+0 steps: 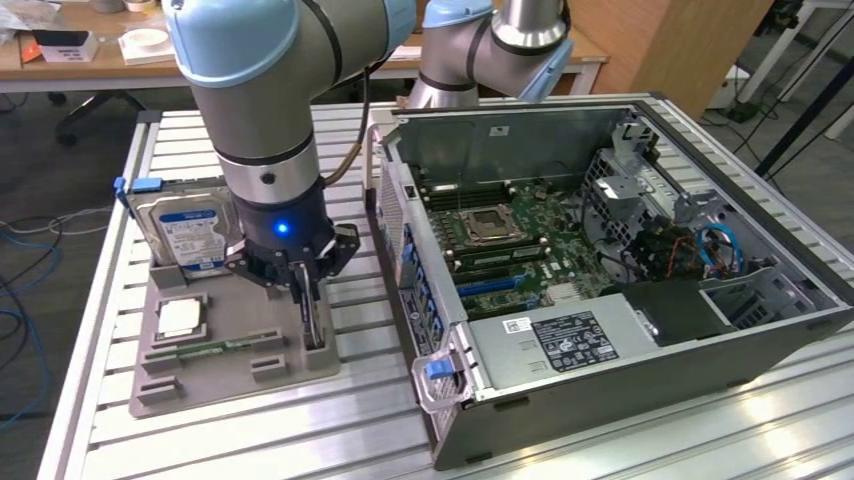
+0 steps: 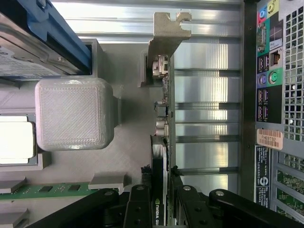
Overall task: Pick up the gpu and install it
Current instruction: 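Pick up the gpu and move the gpu toward the slot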
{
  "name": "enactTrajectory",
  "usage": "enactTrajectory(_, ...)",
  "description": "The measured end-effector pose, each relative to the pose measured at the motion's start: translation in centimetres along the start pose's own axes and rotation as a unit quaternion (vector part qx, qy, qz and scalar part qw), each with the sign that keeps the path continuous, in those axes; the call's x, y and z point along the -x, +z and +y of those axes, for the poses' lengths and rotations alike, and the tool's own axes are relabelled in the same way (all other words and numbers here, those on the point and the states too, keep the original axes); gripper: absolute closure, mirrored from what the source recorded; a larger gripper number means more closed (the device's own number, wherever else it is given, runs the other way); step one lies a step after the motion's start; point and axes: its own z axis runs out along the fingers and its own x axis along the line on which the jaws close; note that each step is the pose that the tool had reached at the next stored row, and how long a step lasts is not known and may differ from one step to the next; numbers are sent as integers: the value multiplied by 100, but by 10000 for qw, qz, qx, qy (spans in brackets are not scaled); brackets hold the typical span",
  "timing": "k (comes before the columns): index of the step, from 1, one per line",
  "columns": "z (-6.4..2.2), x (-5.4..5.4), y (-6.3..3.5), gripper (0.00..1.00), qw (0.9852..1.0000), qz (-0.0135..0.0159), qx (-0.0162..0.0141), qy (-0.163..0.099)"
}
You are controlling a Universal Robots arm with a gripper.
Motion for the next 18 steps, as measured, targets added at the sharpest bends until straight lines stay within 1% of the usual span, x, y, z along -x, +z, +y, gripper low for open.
enactTrajectory(4, 1, 1, -19, 74, 10000, 1, -1, 0)
enactTrajectory(18, 8, 13, -211, 74, 10000, 1, -1, 0)
